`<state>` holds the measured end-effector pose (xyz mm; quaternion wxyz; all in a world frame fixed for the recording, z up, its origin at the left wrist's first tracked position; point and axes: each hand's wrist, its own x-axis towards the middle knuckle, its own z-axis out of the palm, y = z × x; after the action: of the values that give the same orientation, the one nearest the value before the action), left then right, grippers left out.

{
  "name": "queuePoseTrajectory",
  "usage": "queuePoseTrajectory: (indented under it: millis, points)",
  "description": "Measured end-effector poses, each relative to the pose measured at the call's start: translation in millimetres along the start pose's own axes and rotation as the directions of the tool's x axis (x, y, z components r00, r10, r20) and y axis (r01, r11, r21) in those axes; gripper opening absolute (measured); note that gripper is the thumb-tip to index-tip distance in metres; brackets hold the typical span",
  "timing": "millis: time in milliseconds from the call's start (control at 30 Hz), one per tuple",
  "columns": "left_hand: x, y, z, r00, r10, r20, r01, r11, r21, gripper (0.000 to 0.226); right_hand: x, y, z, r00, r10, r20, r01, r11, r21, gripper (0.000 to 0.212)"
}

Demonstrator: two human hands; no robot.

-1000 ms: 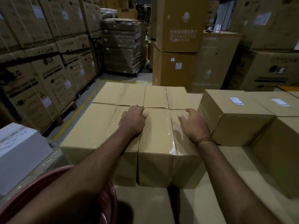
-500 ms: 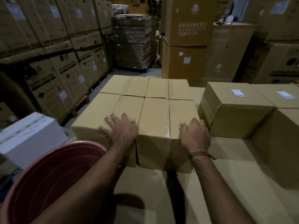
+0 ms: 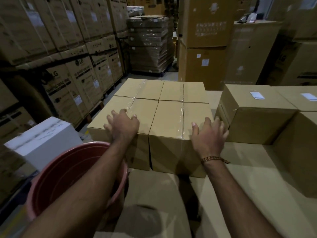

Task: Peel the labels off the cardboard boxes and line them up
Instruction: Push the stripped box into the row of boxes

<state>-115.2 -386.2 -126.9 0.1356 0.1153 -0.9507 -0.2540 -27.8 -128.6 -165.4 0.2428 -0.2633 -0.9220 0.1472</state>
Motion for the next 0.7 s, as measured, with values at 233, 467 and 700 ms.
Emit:
queuePoseTrajectory:
  millis: [233, 467, 700]
  points:
    - [43, -56, -30, 0.91, -0.402, 0.098, 0.405, 0.914, -0.018, 0.088, -21, -6, 0, 0.99, 0.1, 0.097, -0.1, 0.995, -0.006, 0.072]
    - [48, -72, -31, 0.922, -0.366, 0.126, 0.375, 0.926, -0.052, 0.081, -27, -10, 4, 0.994, 0.076, 0.079, -0.074, 0.997, -0.032, 0.069]
    - [39, -72, -28, 0.945, -0.315, 0.093, 0.317, 0.948, -0.014, 0.085, -28, -13, 5, 0.994, 0.074, 0.075, -0.071, 0.997, -0.044, 0.069]
